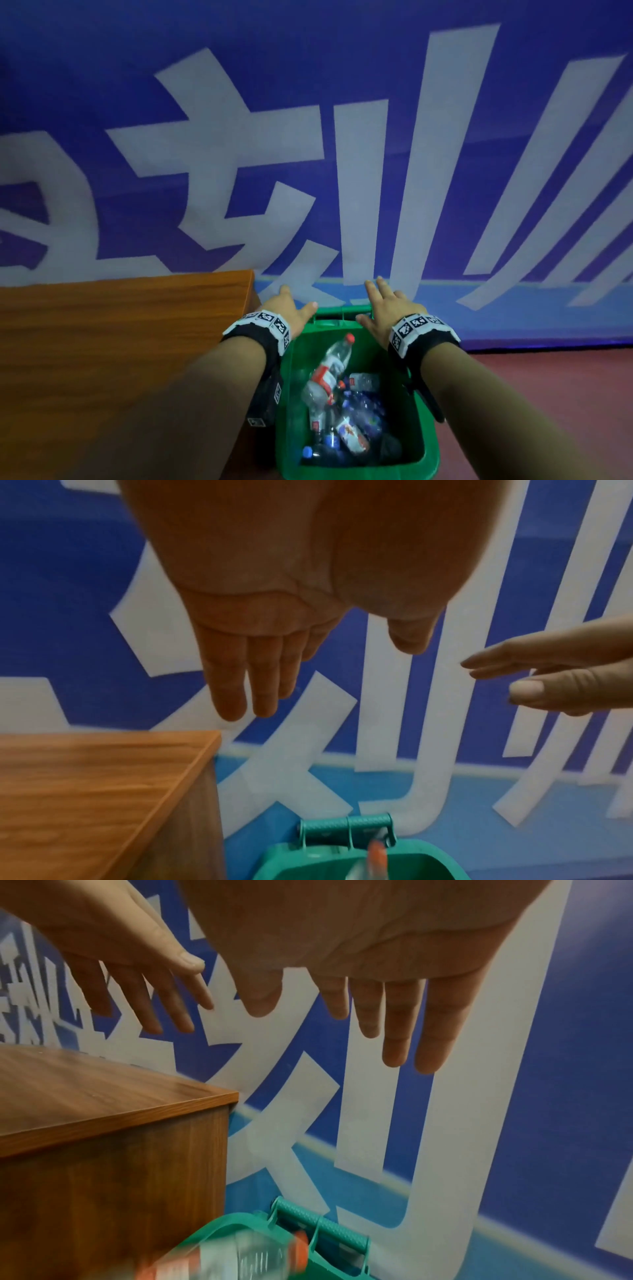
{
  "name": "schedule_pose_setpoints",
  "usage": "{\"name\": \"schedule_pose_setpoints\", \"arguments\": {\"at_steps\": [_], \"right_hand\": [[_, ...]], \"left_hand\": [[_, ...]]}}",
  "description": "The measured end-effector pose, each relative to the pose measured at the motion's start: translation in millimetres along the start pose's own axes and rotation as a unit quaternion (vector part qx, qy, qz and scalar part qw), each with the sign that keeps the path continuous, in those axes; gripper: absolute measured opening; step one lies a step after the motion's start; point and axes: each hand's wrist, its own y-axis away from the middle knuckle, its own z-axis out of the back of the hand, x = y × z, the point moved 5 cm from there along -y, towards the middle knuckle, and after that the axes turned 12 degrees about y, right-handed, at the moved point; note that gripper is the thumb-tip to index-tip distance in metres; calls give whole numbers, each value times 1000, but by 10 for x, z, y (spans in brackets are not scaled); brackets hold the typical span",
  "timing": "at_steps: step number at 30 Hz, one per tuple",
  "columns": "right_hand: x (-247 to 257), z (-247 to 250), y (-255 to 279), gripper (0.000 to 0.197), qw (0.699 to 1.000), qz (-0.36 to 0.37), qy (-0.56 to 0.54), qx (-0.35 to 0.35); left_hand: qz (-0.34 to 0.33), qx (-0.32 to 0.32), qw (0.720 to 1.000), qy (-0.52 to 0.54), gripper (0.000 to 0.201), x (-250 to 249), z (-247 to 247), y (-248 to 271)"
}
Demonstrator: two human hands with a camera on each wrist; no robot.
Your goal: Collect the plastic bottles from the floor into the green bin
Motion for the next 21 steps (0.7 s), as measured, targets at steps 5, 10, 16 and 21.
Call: {"name": "schedule_pose_setpoints", "arguments": {"at_steps": [5, 10, 16, 21], "right_hand": [[280, 293, 334, 77, 999, 8, 26, -31], [1358, 619, 759, 78, 990, 93, 74, -76], [3815, 642, 1821, 77, 932, 303, 173, -94], [5792, 422, 3199, 76, 827, 502, 226, -117]], "left_hand": [[-4, -66, 997, 38, 86, 317, 506, 498], [48, -148, 983, 95, 88, 1283, 1114, 1476], [251, -254, 922, 148, 86, 3462, 1434, 3414], [450, -341, 796, 220, 79, 5099, 1220, 5606]]}}
